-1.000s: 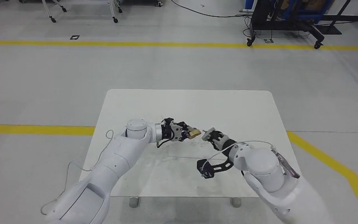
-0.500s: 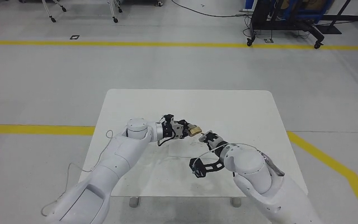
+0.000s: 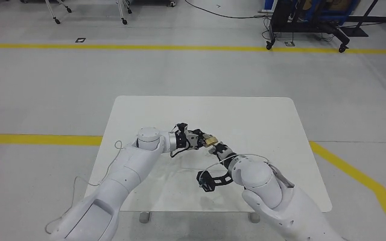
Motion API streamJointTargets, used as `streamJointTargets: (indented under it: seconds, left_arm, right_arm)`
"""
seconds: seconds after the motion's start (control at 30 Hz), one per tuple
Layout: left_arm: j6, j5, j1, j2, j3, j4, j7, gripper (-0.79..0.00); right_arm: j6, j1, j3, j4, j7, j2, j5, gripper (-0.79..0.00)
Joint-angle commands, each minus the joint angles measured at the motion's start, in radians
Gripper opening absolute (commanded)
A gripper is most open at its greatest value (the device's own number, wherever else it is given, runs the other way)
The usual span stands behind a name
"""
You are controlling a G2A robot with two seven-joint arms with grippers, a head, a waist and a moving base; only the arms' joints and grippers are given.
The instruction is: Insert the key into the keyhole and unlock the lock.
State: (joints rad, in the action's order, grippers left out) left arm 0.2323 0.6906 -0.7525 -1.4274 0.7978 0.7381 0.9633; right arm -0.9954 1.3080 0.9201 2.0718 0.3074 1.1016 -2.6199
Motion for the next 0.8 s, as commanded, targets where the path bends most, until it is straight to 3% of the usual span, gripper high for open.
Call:
streamJointTargets:
  seconds: [0.0, 0.77]
  left_arm:
    - [0.001, -0.003, 0.0, 0.0, 0.002, 0.0, 0.0, -0.785]
    - [-0.009, -0.006, -0.01, -0.007, 0.036, -0.002, -0.023, -0.785]
  right_arm:
    - [-0.002, -0.005, -0.002, -0.006, 0.007, 0.003, 0.007, -0.785]
    - [0.009, 0.001, 0.011, -0.037, 0.151, 0.045, 0.096, -0.785]
